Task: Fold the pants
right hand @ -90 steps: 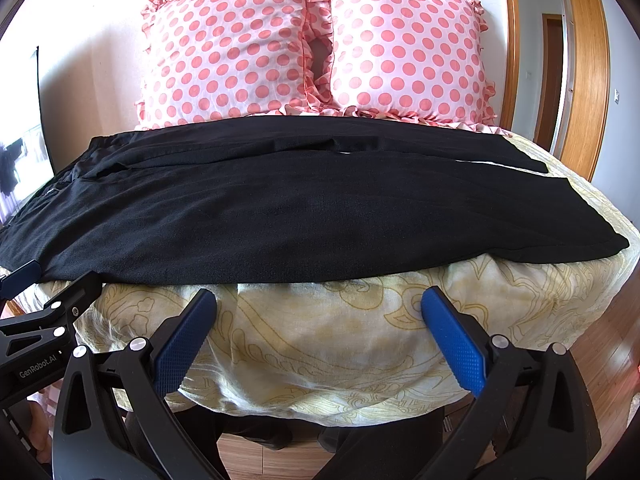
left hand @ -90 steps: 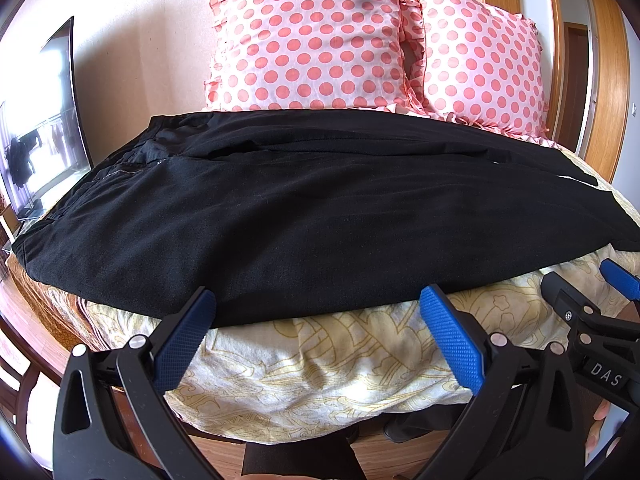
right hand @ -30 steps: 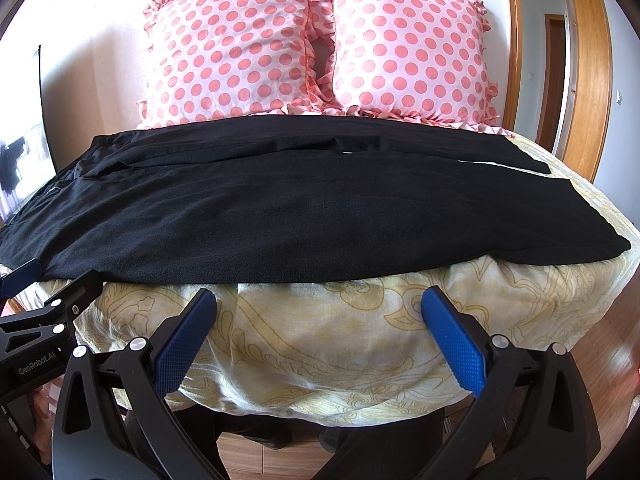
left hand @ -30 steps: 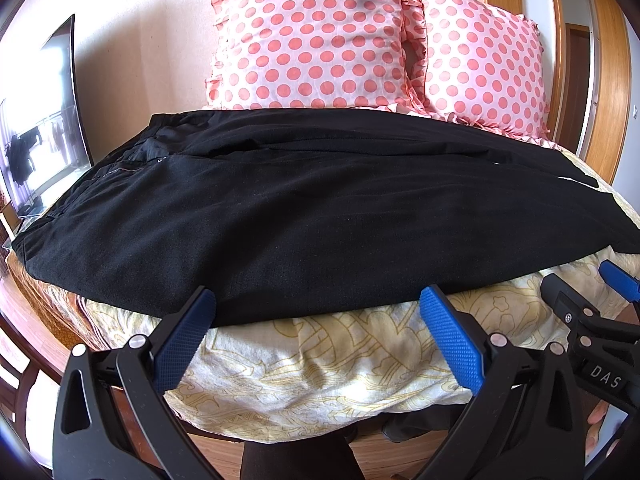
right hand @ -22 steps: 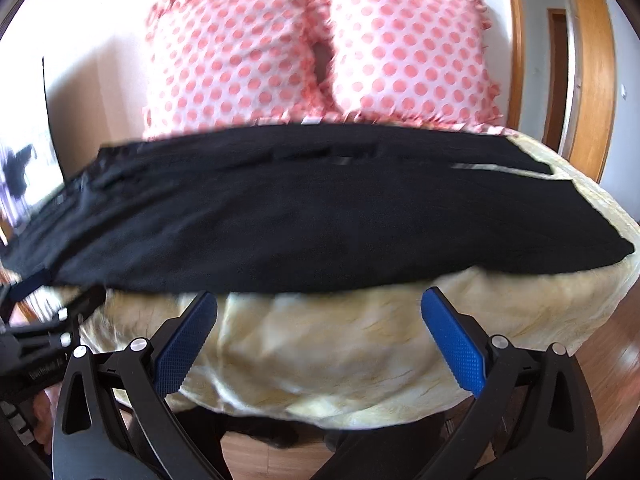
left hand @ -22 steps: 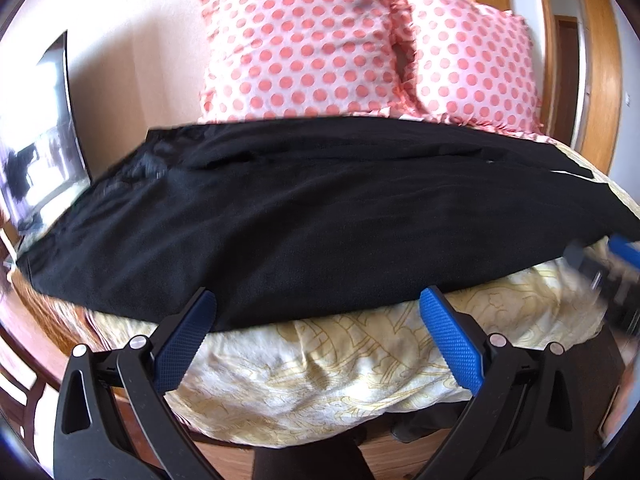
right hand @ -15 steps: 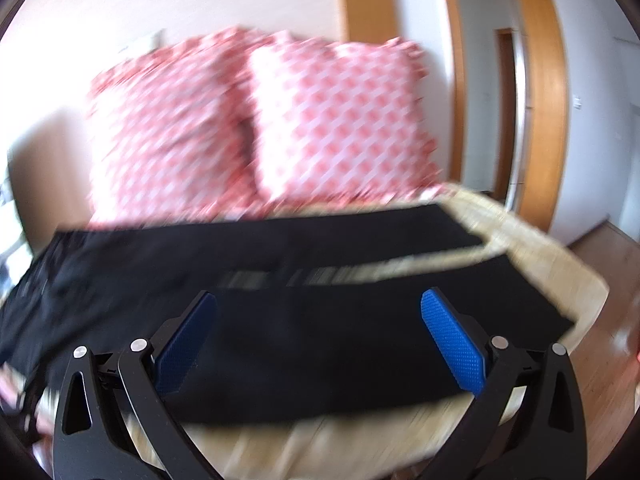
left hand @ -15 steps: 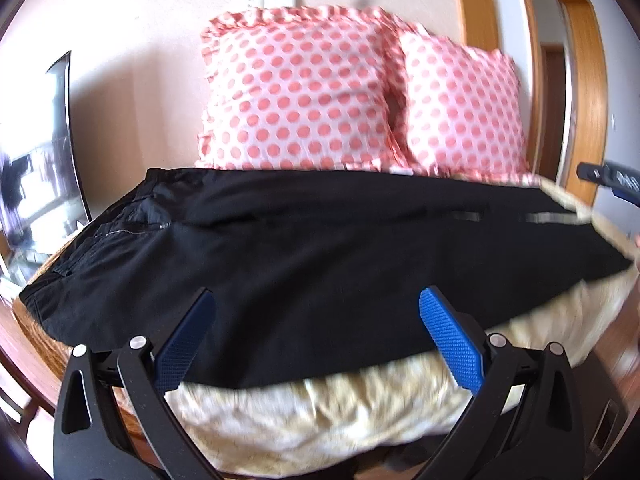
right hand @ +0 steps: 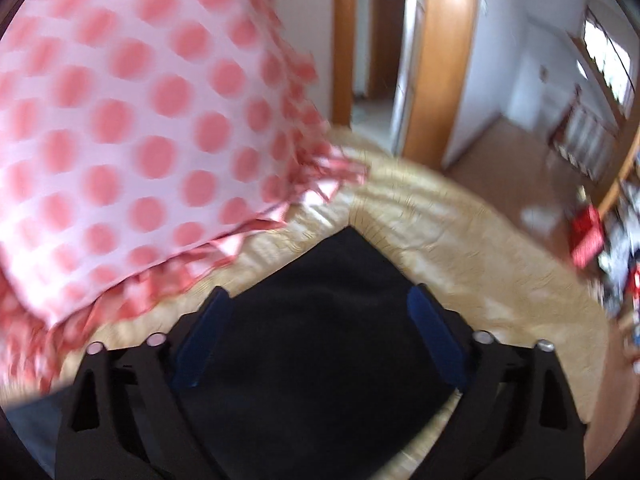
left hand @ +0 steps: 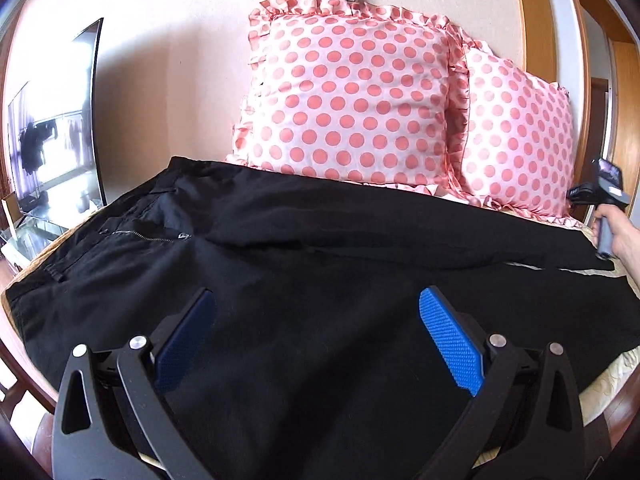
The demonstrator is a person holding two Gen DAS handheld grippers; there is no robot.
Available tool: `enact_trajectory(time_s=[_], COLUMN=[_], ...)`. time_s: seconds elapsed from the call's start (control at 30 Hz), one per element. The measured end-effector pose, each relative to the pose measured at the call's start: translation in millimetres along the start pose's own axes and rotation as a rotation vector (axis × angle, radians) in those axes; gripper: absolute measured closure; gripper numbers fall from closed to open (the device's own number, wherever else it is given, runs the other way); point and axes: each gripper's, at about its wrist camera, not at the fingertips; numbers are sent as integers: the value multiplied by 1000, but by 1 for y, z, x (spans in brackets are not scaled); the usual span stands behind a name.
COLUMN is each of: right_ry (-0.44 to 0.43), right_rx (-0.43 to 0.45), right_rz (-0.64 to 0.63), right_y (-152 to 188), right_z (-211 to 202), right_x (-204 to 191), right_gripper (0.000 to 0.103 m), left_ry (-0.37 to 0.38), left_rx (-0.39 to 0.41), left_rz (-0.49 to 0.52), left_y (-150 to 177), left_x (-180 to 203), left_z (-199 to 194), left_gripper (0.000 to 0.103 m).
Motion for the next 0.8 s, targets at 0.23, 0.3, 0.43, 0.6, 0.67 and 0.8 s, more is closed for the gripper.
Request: enact_trajectory(time_s=[0.23, 0.3, 0.43, 0.6, 0.67, 0.8], right_ry=[124, 147, 149, 101, 65, -80], right_rx=[-68, -85, -110, -79, -81, -82], right_rz=[33, 31, 46, 43, 66, 119], right_y=[-13, -13, -8, -5, -4, -2], right_z=[45, 53, 69, 69, 69, 69], right_x=[-33, -37, -36, -26, -16, 8], right_gripper=[30, 30, 37, 58, 79, 92], left_ry=[13, 3, 18, 16, 17, 18], left_rx=[-20, -33, -31, -40, -39, -33], left_rz=[20, 38, 58, 60, 53, 26], left_y=[0, 2, 1, 2, 3, 4], left_x=[-4, -2, 2, 2, 1, -3], left_z=[15, 19, 19, 19, 19, 16], left_gripper=[2, 2, 2, 2, 2, 2])
Point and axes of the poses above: each gripper's, at about its wrist camera, not at the fingertips, and z roughly the way its jaws point, x to its right, y to its underside, and after that the axes turned 15 degrees about y, right-handed
